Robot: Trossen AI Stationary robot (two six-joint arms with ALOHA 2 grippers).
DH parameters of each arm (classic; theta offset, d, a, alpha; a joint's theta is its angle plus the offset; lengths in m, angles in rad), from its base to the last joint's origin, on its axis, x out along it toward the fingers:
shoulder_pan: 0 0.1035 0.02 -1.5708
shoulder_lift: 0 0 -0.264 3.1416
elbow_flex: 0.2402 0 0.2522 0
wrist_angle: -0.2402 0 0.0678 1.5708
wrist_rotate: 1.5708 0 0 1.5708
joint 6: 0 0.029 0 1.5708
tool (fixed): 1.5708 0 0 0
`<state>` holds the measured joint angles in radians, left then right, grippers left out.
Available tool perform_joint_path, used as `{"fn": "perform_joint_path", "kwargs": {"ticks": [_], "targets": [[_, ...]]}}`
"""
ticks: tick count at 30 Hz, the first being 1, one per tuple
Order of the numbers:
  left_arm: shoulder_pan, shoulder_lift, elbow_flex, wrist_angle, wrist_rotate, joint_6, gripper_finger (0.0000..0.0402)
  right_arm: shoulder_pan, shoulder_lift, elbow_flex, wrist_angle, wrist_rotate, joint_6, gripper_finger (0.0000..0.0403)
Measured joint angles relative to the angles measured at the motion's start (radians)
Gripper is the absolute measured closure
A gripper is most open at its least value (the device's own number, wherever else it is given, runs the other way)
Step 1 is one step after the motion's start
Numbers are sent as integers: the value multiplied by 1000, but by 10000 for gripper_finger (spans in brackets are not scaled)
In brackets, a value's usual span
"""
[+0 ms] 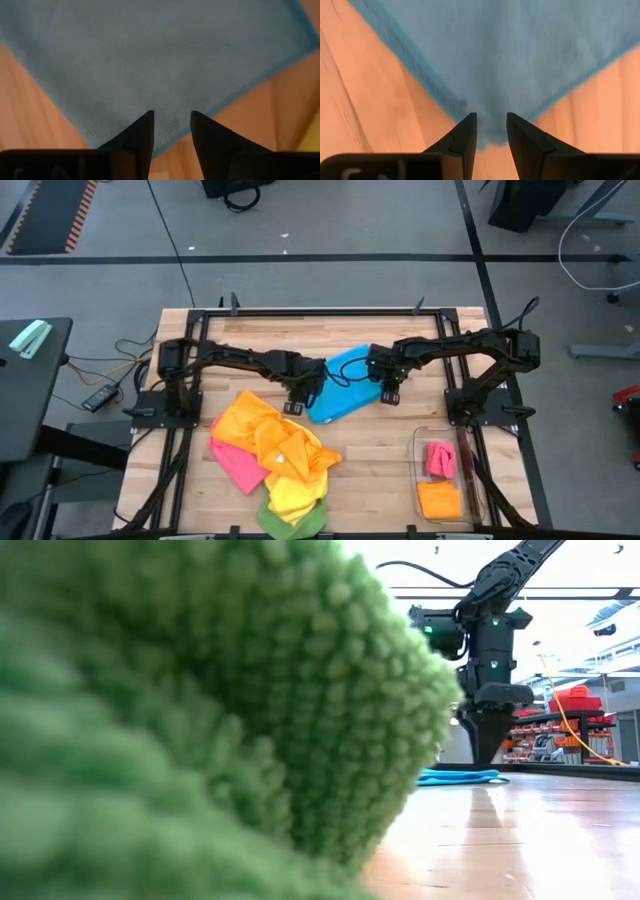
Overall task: Fold microfiber towels
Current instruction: Fold the blue towel
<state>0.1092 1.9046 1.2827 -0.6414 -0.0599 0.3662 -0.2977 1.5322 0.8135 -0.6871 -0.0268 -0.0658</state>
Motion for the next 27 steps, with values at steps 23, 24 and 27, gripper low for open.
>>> {"fn": "perform_joint_path", "kwargs": {"ticks": [23,24,27], "targets": [[-64,37,-16,-47,-196,452,208,146,0,-3,268,-34,-16,287],[-64,37,-16,-61,-214,451,211,153,0,-3,270,-34,-16,287],[-62,37,-16,-76,-270,461,219,171,0,-3,306,-34,-30,287]]}}
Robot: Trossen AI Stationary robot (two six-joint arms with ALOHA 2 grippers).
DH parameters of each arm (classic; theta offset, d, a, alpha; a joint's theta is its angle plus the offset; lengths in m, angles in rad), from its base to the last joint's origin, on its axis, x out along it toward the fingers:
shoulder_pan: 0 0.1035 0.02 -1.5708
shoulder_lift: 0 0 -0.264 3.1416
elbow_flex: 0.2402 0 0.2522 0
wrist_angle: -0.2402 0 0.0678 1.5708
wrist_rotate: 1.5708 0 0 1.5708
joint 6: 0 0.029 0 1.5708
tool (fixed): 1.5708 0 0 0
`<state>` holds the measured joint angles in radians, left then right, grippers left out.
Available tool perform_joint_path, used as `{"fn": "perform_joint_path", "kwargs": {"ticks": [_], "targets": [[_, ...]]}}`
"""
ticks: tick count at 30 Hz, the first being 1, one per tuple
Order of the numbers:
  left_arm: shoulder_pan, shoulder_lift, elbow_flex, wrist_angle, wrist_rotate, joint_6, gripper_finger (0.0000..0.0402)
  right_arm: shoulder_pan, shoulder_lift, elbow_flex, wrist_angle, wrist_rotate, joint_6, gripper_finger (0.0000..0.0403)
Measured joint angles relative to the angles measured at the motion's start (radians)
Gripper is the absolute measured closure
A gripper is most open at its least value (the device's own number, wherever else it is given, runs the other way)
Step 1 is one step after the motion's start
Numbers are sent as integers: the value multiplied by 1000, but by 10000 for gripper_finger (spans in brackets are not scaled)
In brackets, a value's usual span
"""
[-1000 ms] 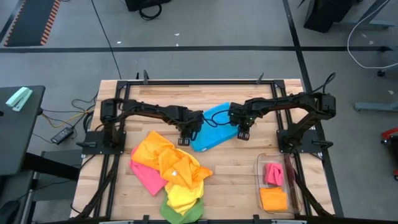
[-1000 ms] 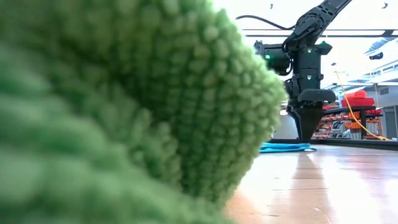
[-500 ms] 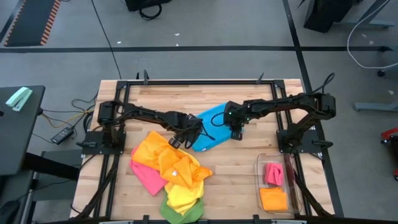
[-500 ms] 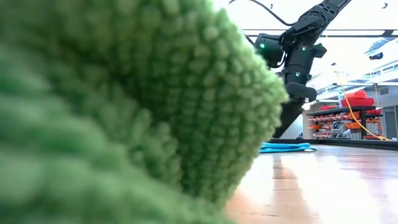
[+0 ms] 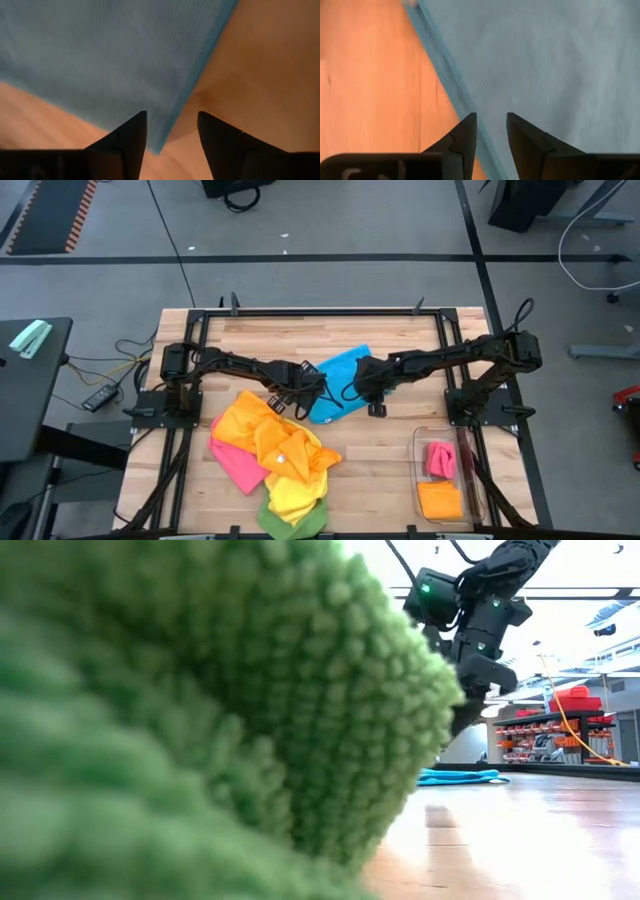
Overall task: Fold microfiber towels
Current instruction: Fold the blue towel
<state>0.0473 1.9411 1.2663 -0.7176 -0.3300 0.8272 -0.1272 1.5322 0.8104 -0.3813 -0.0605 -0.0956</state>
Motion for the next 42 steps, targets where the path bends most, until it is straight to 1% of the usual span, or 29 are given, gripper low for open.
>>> {"fn": "perform_joint_path", "kwargs": {"ticks": [2,6,9,11,13,18,22,25,28,30,34,37,40,42], "targets": [[0,0,3,3,-9,-4,223,7,0,-5,66,0,-1,287],[2,0,15,3,-11,-35,231,13,0,-66,276,0,16,287],[13,-2,16,0,-9,-78,237,13,0,-143,447,3,82,287],[18,-6,16,-9,-9,-91,242,13,0,-183,494,30,148,287],[18,-9,17,-11,-9,-96,249,12,0,-196,473,59,213,287],[16,-25,19,1,-6,-83,266,10,0,-186,315,88,372,287],[17,-30,47,8,2,-96,278,10,0,-184,233,92,410,287],[17,-31,75,10,96,-116,283,-12,-5,-178,157,93,438,287],[17,-32,94,26,188,-111,287,-65,-7,-177,71,116,474,287],[15,-32,96,44,221,-86,289,-98,-7,-171,41,146,474,287],[16,-32,97,85,271,-51,288,-147,-3,-115,-78,230,439,287],[16,-25,96,116,282,-30,283,-160,4,-60,-160,281,404,287],[16,-24,74,178,282,-29,270,-146,1,-22,-111,295,327,287],[18,-24,61,204,281,-28,256,-128,2,-23,-73,274,266,287]]}}
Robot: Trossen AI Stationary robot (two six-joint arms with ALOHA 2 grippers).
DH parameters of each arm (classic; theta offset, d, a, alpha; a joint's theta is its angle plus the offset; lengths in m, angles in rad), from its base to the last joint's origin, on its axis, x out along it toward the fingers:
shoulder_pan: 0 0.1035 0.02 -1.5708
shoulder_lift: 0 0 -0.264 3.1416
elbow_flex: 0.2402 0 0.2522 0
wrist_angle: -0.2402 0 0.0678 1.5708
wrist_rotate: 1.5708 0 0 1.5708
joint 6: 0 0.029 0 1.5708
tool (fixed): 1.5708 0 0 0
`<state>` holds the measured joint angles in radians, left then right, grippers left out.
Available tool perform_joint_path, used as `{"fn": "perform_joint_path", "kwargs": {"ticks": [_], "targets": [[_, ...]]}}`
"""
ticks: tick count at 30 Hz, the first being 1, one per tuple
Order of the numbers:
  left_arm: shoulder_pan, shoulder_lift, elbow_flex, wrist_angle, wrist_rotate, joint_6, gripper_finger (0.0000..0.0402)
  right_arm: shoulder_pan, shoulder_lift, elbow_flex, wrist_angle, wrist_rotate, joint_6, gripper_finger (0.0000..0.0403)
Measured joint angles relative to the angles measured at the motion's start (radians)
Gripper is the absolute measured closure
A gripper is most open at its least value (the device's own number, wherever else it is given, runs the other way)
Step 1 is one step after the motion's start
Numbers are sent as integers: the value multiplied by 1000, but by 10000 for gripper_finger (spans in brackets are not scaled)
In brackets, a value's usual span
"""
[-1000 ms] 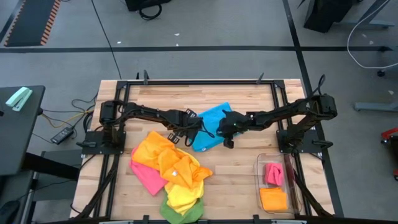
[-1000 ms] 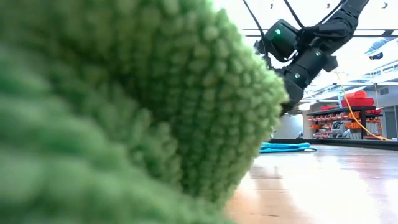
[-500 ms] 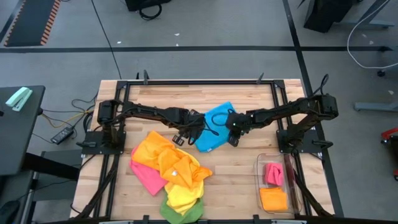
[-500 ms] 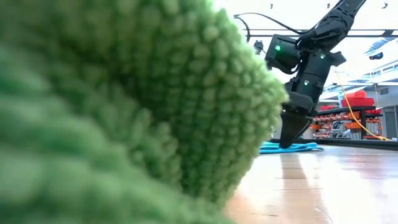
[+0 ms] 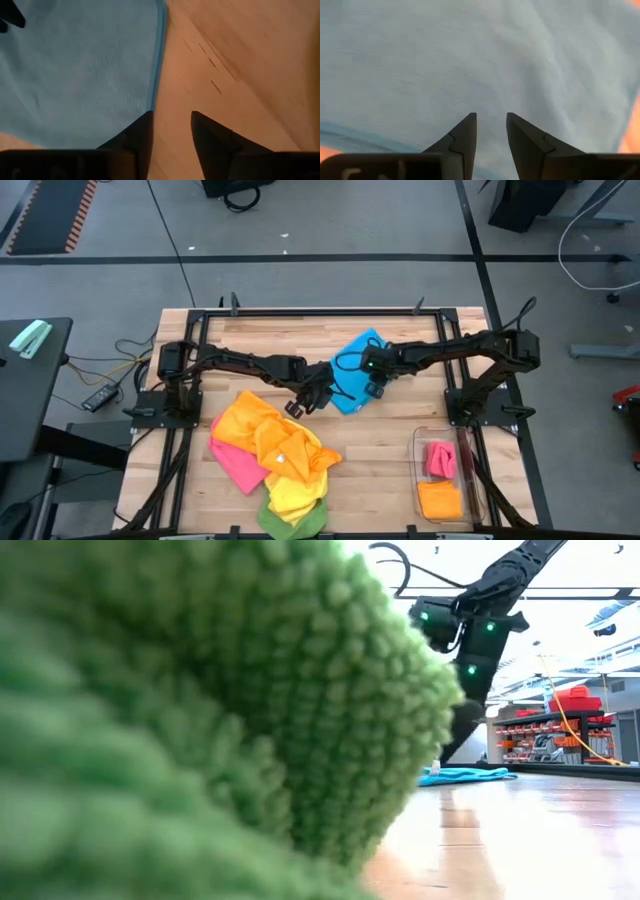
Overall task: Fold microfiber towels
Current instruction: Fold the blue towel
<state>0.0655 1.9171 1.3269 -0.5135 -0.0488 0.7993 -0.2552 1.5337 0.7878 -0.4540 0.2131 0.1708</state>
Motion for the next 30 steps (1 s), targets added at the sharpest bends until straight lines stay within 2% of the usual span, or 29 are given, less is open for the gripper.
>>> {"fn": "perform_joint_path", "kwargs": {"ticks": [5,8,13,17,24,30], "targets": [[25,0,-28,12,-29,53,220,65,0,-10,152,-83,-81,287],[46,0,-50,26,-28,52,209,121,0,-10,222,-92,-86,287],[56,0,-58,28,-29,-36,214,219,5,-10,354,-77,-76,287],[44,0,-58,25,-28,-62,228,252,41,-10,415,-36,-75,287],[27,0,-58,20,-29,-77,241,255,151,-11,410,-97,-9,287],[13,0,-58,33,-15,-59,235,287,169,-9,348,-183,-22,287]]}}
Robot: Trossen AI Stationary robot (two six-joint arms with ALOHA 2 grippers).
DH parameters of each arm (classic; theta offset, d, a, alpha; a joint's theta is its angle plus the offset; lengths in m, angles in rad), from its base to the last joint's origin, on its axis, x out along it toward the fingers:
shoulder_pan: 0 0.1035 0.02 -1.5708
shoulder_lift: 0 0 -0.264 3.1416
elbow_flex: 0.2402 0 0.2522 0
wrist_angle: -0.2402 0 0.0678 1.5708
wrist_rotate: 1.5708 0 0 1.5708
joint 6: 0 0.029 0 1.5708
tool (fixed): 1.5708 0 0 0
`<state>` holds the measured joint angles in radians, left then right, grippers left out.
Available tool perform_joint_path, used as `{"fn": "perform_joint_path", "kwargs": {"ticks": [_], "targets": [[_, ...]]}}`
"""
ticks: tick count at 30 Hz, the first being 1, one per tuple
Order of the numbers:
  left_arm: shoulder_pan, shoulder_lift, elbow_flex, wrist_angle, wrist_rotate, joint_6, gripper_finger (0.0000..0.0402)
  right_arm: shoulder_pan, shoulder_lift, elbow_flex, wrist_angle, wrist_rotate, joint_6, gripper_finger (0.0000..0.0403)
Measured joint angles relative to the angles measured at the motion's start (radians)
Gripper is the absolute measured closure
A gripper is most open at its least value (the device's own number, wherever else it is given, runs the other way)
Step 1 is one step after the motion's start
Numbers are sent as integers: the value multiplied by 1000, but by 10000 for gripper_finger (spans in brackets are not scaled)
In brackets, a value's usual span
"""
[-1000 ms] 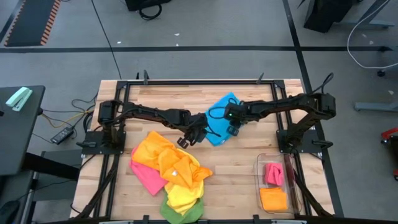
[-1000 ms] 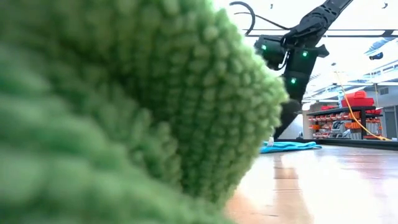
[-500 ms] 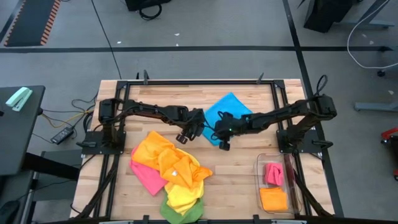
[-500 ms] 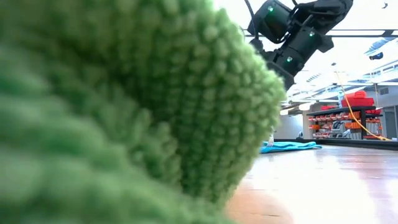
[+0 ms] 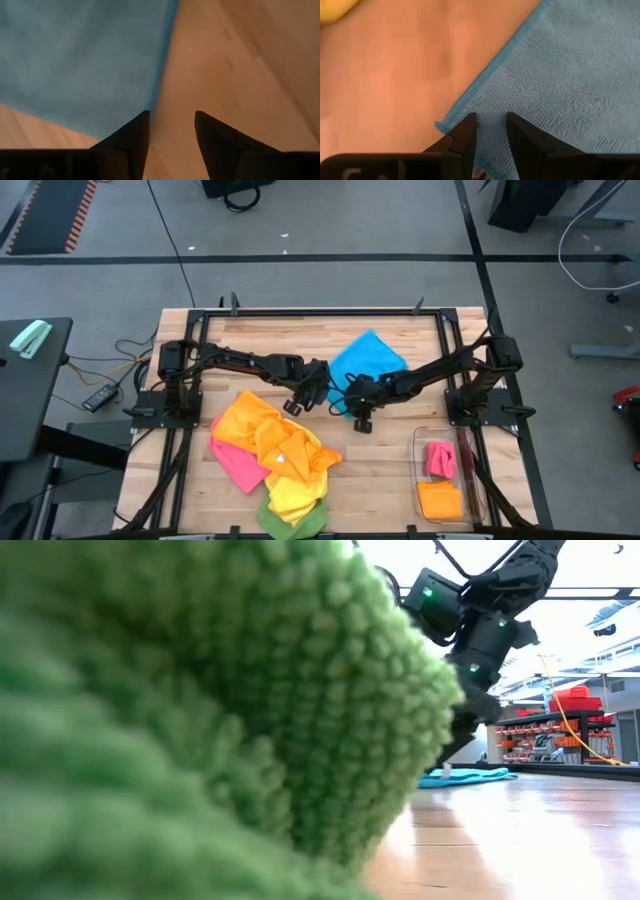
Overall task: Fold microfiber towels
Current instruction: Fold the blue towel
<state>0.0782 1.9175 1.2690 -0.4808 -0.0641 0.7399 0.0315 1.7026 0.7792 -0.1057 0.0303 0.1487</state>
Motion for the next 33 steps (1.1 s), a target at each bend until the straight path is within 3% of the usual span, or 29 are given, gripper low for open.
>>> {"fn": "perform_joint_path", "kwargs": {"ticks": [5,13,16,21,26,33], "targets": [[-21,0,0,-1,116,64,234,29,0,2,-23,-96,-93,287],[-50,0,0,-46,126,185,223,50,1,2,-55,-300,-98,287],[-55,1,0,-17,130,208,228,74,1,2,-72,-314,-109,287],[-54,1,0,144,134,52,243,84,-1,2,-95,-324,-103,287],[-56,53,-1,140,178,58,257,86,-31,-2,-165,-339,-90,287],[-82,114,5,139,187,57,271,83,-54,0,-249,-263,-113,287]]}}
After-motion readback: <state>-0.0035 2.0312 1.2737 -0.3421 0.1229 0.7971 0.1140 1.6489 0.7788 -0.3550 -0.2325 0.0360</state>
